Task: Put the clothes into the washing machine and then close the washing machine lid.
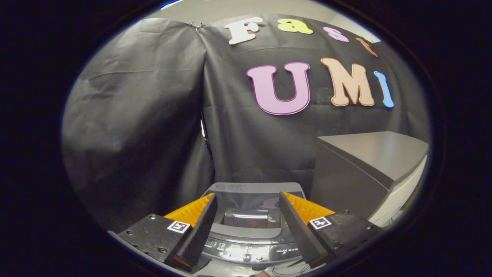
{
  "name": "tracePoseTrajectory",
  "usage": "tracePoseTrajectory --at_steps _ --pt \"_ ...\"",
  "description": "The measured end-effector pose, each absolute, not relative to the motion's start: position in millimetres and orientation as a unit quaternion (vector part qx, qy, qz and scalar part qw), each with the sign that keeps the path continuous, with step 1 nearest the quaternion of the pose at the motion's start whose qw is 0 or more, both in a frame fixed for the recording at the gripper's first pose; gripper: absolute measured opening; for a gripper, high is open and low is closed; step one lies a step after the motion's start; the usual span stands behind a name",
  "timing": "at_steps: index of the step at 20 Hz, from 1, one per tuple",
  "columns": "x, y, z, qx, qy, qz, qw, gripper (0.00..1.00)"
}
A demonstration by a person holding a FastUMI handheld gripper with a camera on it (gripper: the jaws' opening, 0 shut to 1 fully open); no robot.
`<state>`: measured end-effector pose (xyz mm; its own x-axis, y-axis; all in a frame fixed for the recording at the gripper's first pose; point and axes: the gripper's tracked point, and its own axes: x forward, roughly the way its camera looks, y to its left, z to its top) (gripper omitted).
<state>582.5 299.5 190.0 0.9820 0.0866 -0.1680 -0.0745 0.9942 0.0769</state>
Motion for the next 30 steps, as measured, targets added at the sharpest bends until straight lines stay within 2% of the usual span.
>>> tracePoseTrajectory --at_steps 13,30 --pt "572 296 197 0.048 0.064 0.038 0.996 0.97" --pt "462 261 151 0.064 0.035 0.037 0.997 0.97"
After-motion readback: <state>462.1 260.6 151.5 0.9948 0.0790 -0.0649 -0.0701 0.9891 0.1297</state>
